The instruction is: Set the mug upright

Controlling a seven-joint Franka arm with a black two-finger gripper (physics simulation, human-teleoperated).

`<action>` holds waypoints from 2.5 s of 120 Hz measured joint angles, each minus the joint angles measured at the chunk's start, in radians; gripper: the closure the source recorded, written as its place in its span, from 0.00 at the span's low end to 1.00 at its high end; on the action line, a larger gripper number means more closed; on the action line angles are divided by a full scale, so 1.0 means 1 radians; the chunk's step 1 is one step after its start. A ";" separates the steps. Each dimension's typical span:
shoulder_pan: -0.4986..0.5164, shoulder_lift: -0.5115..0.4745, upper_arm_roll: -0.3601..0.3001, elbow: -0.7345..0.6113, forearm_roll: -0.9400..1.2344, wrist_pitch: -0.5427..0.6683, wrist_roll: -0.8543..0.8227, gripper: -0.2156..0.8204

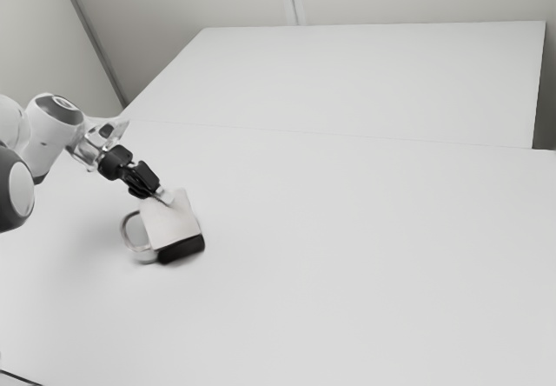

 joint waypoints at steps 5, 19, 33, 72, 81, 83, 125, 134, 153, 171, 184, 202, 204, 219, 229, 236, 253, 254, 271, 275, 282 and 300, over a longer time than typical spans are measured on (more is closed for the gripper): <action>0.000 -0.004 0.000 0.000 0.001 -0.001 -0.008 0.87; 0.000 -0.014 0.001 0.002 0.010 -0.003 -0.030 0.92; 0.000 -0.027 0.001 0.004 0.026 -0.004 -0.050 0.94; -0.166 -0.328 -0.095 -0.217 0.396 0.301 -0.102 0.97; -0.207 -0.403 -0.133 -0.320 0.478 0.456 -0.106 0.97; -0.219 -0.416 -0.138 -0.341 0.491 0.492 -0.105 0.97; -0.226 -0.495 -0.193 -0.542 0.529 0.998 -0.063 0.97; -0.244 -0.464 -0.194 -0.543 0.523 1.034 -0.059 0.97; -0.265 -0.427 -0.212 -0.541 0.517 1.074 -0.059 0.97; -0.272 -0.423 -0.227 -0.542 0.518 1.078 -0.071 0.97; -0.269 -0.414 -0.230 -0.542 0.519 1.077 -0.079 0.97; -0.263 -0.396 -0.232 -0.541 0.519 1.076 -0.088 0.97; -0.262 -0.395 -0.232 -0.541 0.519 1.076 -0.089 0.97; -0.257 -0.390 -0.234 -0.540 0.518 1.075 -0.093 0.94; -0.258 -0.390 -0.231 -0.540 0.513 1.071 -0.091 0.81; -0.258 -0.390 -0.230 -0.540 0.510 1.068 -0.089 0.68; -0.258 -0.404 -0.230 -0.538 0.507 1.065 -0.086 0.46; -0.258 -0.405 -0.230 -0.537 0.506 1.065 -0.086 0.45; -0.261 -0.420 -0.231 -0.525 0.506 1.063 -0.083 0.34; -0.263 -0.419 -0.232 -0.511 0.506 1.060 -0.083 0.33; -0.265 -0.401 -0.231 -0.443 0.508 1.030 -0.086 0.30; -0.265 -0.356 -0.229 -0.274 0.539 0.904 -0.104 0.27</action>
